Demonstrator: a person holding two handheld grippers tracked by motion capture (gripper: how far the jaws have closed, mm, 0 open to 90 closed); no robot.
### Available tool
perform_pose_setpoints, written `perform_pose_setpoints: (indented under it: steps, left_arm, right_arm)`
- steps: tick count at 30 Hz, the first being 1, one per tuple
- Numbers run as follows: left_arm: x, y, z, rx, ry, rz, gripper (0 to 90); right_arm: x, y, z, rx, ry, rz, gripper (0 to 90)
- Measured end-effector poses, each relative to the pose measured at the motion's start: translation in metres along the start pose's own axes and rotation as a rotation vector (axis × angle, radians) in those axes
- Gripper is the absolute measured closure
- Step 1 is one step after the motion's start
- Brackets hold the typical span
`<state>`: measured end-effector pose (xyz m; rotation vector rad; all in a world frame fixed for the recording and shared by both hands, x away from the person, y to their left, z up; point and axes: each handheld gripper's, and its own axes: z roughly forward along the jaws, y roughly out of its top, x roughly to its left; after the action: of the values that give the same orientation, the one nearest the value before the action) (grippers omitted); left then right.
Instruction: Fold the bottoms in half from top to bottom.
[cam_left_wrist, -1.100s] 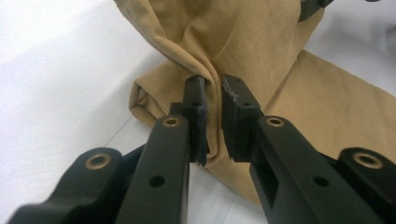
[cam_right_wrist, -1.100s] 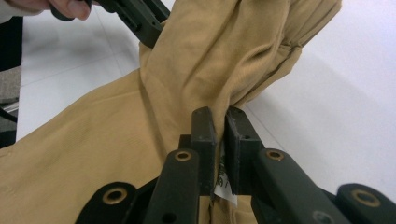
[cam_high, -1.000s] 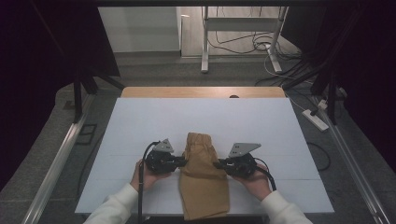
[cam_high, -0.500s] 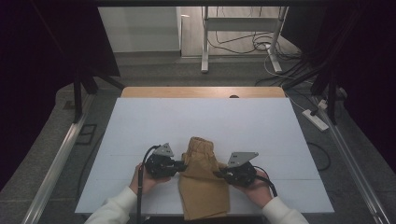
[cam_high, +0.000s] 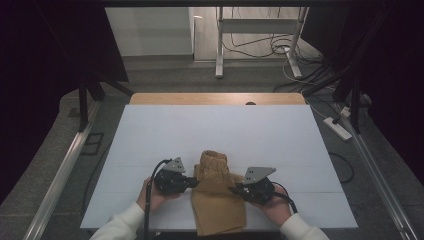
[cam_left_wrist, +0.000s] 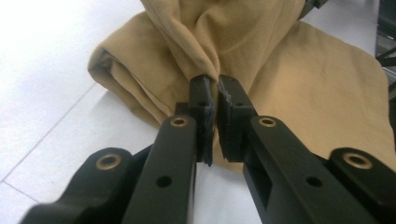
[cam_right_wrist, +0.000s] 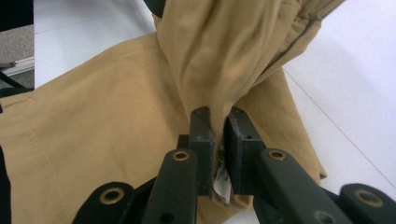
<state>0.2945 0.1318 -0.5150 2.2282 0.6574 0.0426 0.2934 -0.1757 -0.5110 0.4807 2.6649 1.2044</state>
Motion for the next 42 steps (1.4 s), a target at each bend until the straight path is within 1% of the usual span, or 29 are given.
perform_pose_setpoints:
  steps: [2,4,6,9,10,15,17,19,24,27,29,31,33,36,38,39,40,42]
  left_arm:
    - [-0.001,-0.002,-0.001,0.000,-0.008,0.019,84.1]
    - [-0.003,-0.004,-0.002,-0.002,-0.018,0.036,83.8]
    - [-0.003,-0.005,-0.003,0.003,-0.026,0.043,82.6]
    - [-0.003,-0.007,-0.004,0.003,-0.029,0.038,81.3]
    - [-0.003,-0.007,-0.005,-0.001,-0.031,0.031,80.7]
    - [-0.003,-0.010,-0.005,0.001,-0.031,0.018,79.5]
    - [-0.004,-0.010,-0.004,0.006,-0.034,0.024,78.5]
    - [-0.005,-0.011,-0.004,0.010,-0.037,0.023,78.1]
    - [-0.007,-0.014,-0.004,0.028,-0.048,0.028,77.1]
    - [-0.008,-0.016,-0.004,0.039,-0.053,0.032,73.8]
    - [-0.008,-0.017,-0.005,0.044,-0.051,0.034,69.2]
    - [-0.008,-0.018,-0.007,0.050,-0.047,0.026,63.8]
    - [-0.007,-0.021,-0.009,0.057,-0.033,0.022,57.6]
    - [-0.005,-0.024,-0.011,0.066,0.011,-0.002,47.5]
    - [-0.001,-0.025,-0.014,0.067,0.048,-0.038,45.3]
    - [0.001,-0.026,-0.015,0.061,0.058,-0.063,44.4]
    - [0.003,-0.026,-0.016,0.053,0.062,-0.079,43.9]
    - [0.006,-0.027,-0.017,0.042,0.076,-0.100,43.4]
  right_arm:
    - [0.001,-0.001,-0.001,-0.003,0.002,0.010,80.9]
    - [0.001,-0.002,-0.003,0.000,0.003,0.010,80.4]
    - [0.001,-0.003,-0.003,0.002,0.001,0.015,79.4]
    - [0.001,-0.004,-0.004,0.005,0.001,0.017,77.4]
    - [0.001,-0.005,-0.005,0.003,0.002,0.019,76.8]
    - [0.003,-0.005,-0.006,0.002,-0.001,0.017,69.6]
    - [0.005,-0.006,-0.006,0.003,0.000,0.016,66.1]
    - [0.008,-0.006,-0.007,0.006,-0.001,0.008,64.6]
    - [0.010,-0.009,-0.009,0.005,0.014,0.029,60.5]
    - [0.011,-0.010,-0.010,0.005,0.015,0.034,57.2]
    - [0.011,-0.011,-0.012,0.006,0.014,0.036,54.5]
    - [0.011,-0.011,-0.013,0.004,0.010,0.039,53.3]
    - [0.011,-0.012,-0.015,0.004,0.006,0.044,53.0]
    - [0.008,-0.013,-0.016,0.015,-0.008,0.046,52.4]
    - [0.007,-0.014,-0.015,0.025,-0.030,0.050,51.9]
    - [0.005,-0.014,-0.015,0.030,-0.038,0.056,51.6]
    - [0.004,-0.014,-0.015,0.031,-0.040,0.063,51.0]
    - [0.003,-0.014,-0.016,0.038,-0.037,0.069,49.4]
